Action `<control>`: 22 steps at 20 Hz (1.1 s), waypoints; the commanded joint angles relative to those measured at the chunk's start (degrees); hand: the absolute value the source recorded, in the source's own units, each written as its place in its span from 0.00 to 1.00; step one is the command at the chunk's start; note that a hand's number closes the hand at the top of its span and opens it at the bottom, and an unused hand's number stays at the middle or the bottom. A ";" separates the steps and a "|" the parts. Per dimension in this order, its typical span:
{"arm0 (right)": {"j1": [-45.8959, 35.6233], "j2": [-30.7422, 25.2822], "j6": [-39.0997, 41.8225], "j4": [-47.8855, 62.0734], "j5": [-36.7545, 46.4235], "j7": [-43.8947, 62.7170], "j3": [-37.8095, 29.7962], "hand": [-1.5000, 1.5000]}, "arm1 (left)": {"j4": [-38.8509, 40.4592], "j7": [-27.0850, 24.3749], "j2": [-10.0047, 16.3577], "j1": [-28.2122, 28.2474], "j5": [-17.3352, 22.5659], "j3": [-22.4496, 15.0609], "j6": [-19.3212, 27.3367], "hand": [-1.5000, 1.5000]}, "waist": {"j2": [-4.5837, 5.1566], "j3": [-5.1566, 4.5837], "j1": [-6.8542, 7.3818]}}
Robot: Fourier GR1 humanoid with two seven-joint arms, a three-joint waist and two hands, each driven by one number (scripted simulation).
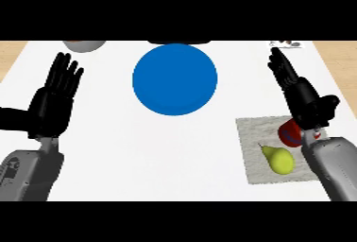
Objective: Pick the pear from the placemat and place it in the plate
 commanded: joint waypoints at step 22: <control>7.02 -13.13 13.50 -10.59 21.12 8.66 18.77 0.00 | 5.14 7.12 2.96 -0.13 -16.66 -7.47 2.23 0.50 | 0.31 0.62 0.41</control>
